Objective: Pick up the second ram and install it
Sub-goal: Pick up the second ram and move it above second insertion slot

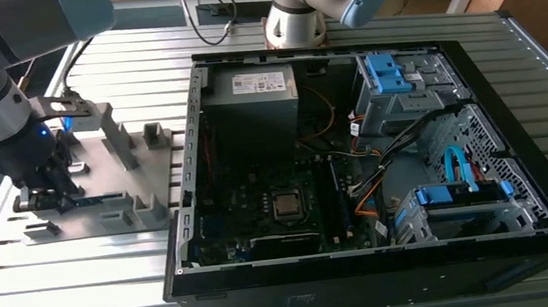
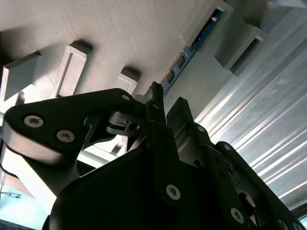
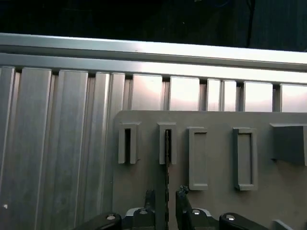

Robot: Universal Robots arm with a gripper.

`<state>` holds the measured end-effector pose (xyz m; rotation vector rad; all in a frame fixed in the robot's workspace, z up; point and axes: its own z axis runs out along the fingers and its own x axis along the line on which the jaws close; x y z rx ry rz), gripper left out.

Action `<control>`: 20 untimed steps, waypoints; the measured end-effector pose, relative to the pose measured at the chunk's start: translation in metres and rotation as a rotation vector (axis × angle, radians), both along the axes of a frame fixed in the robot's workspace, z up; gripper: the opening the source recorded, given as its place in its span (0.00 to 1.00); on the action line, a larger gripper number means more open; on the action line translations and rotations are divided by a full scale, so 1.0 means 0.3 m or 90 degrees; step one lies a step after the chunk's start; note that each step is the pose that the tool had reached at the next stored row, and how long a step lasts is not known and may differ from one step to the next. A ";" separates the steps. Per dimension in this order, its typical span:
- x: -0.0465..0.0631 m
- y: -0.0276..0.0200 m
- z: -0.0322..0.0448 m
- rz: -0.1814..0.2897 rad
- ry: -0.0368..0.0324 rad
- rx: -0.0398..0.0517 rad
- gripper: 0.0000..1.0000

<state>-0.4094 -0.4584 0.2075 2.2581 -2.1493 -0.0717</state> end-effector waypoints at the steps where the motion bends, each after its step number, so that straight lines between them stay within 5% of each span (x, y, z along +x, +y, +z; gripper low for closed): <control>1: 0.004 0.000 -0.003 0.005 0.0001 -0.0001 0.31; 5: 0.036 0.001 -0.028 0.009 0.0013 0.0001 0.31; 11: 0.038 0.003 -0.055 0.009 0.0016 0.0043 0.31; 19: 0.038 0.003 -0.055 0.009 0.0016 0.0048 0.30; 20: 0.038 0.003 -0.055 0.009 0.0016 0.0048 0.23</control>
